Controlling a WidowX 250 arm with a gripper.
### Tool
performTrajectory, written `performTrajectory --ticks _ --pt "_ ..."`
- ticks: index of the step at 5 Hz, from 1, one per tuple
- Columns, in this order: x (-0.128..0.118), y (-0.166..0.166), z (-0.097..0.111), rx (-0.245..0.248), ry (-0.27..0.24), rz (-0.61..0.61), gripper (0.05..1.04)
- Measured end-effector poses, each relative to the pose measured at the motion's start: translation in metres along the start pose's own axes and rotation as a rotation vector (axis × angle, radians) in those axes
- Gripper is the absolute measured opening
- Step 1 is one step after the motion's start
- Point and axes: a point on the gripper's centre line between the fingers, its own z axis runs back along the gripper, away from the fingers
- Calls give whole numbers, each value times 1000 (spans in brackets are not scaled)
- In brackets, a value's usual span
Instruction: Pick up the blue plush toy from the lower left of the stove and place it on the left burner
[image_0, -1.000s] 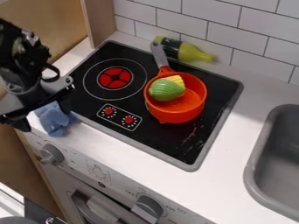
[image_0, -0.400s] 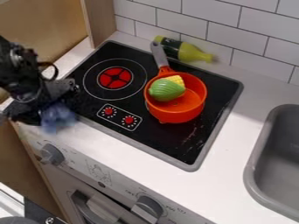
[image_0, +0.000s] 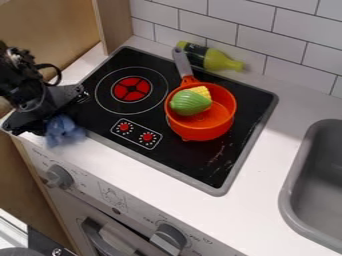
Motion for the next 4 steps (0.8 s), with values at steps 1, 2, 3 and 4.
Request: performTrajectory --ticks 1,2,3,4 --pt "0 1 11 48 47 -30 465" --pt "10 2 34 115 66 -62 465" --pt "17 0 56 174 97 -76 465" --pt "26 -6 73 224 101 -86 465"
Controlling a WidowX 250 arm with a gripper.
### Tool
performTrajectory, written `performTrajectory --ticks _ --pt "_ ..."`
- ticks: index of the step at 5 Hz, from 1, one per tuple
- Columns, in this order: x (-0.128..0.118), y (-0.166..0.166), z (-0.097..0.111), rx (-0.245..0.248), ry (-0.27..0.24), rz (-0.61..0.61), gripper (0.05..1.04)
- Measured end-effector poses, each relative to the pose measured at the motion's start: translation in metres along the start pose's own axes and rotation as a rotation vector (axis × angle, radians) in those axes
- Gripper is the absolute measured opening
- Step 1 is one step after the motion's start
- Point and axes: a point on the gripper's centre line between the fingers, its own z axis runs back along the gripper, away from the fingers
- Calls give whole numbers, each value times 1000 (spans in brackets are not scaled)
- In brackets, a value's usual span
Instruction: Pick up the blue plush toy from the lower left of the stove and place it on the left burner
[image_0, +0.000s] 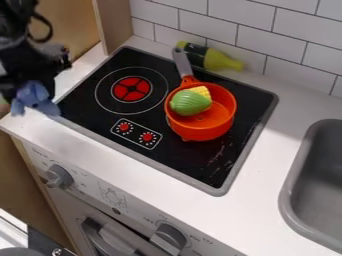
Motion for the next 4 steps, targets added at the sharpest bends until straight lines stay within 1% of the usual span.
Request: performTrajectory --ticks 1,2,3,4 --pt "14 -9 15 18 -10 -1 465" --pt "27 -22 17 12 -12 -1 465" --pt "39 -46 7 -8 -35 10 465" --pt "50 -72 -4 0 -57 35 465"
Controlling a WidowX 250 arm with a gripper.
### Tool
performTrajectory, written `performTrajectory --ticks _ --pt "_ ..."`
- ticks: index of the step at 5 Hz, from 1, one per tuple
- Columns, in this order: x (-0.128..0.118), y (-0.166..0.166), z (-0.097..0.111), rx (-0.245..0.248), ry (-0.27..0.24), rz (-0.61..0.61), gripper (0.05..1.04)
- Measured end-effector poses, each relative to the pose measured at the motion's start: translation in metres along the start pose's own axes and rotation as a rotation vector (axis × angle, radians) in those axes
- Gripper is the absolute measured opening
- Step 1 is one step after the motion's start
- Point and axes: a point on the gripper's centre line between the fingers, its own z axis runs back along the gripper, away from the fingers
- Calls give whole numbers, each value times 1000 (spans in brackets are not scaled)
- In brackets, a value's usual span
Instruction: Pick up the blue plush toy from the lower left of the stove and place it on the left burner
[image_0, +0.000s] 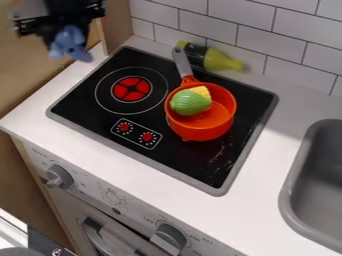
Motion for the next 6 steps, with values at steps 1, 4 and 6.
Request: performTrajectory --ticks 1,4,6 --pt "0 -20 -12 19 -33 52 465" --pt "-26 -51 -43 -3 -164 134 465" --pt "-40 -53 -53 -10 -171 129 539"
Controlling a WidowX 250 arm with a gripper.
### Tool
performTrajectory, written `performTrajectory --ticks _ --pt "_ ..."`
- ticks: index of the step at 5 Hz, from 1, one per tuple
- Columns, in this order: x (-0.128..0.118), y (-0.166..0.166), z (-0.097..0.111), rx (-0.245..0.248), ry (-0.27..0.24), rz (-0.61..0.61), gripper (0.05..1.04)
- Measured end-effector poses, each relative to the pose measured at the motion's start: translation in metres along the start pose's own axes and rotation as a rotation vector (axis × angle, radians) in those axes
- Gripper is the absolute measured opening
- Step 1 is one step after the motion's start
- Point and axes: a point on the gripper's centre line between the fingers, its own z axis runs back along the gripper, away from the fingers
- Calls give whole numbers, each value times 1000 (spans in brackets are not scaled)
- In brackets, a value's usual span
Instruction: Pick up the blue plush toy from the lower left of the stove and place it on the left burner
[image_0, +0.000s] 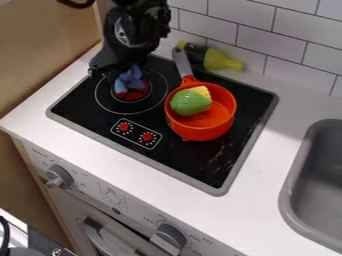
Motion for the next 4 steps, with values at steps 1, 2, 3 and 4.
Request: performTrajectory --ticks 1,2,3,4 --pt "-6 1 -1 -7 25 -14 841" --pt "-5 4 -2 1 41 -12 1005" --pt "-6 4 0 -2 50 -15 999" --pt "-1 7 8 17 67 -16 999"
